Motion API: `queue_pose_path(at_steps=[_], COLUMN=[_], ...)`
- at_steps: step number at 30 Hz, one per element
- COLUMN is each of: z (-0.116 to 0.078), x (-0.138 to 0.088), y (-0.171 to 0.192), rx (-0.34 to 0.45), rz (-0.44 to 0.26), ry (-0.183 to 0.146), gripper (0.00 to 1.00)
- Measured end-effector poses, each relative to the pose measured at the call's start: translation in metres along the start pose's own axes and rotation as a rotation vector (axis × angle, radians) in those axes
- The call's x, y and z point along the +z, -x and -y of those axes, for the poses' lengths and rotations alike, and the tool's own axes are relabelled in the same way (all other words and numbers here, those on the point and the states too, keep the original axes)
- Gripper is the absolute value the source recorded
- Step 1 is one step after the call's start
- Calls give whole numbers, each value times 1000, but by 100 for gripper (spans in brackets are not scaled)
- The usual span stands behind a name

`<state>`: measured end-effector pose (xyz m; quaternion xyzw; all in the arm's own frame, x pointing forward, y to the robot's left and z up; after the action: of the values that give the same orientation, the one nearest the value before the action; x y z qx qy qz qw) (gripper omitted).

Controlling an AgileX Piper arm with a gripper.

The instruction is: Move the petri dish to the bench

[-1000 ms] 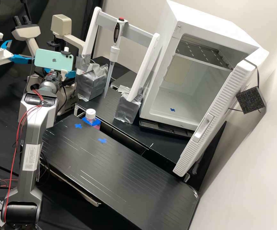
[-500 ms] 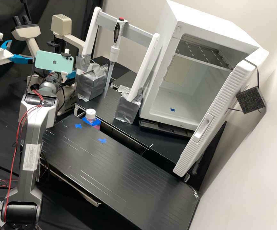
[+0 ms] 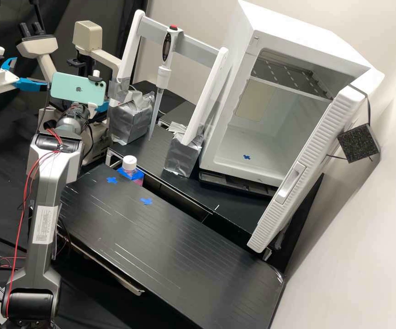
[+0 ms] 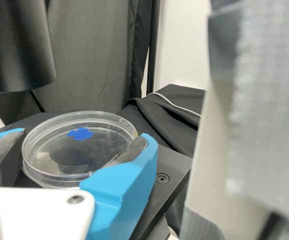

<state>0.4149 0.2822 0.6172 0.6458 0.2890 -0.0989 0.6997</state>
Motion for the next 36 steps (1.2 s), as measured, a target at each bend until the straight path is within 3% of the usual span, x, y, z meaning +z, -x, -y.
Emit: queue_pose_path(at_steps=[13,21,25,28,36], z=[1,-2,-5,-9,-2], x=[2,-3,-7,-13,-6], y=[26,73,101,123,178], rx=[-13,-42,-11,32,96], rz=[-50,-64,-102,-152,-221], ry=[3,35,39,61,94], gripper=[0,0,0,0,0])
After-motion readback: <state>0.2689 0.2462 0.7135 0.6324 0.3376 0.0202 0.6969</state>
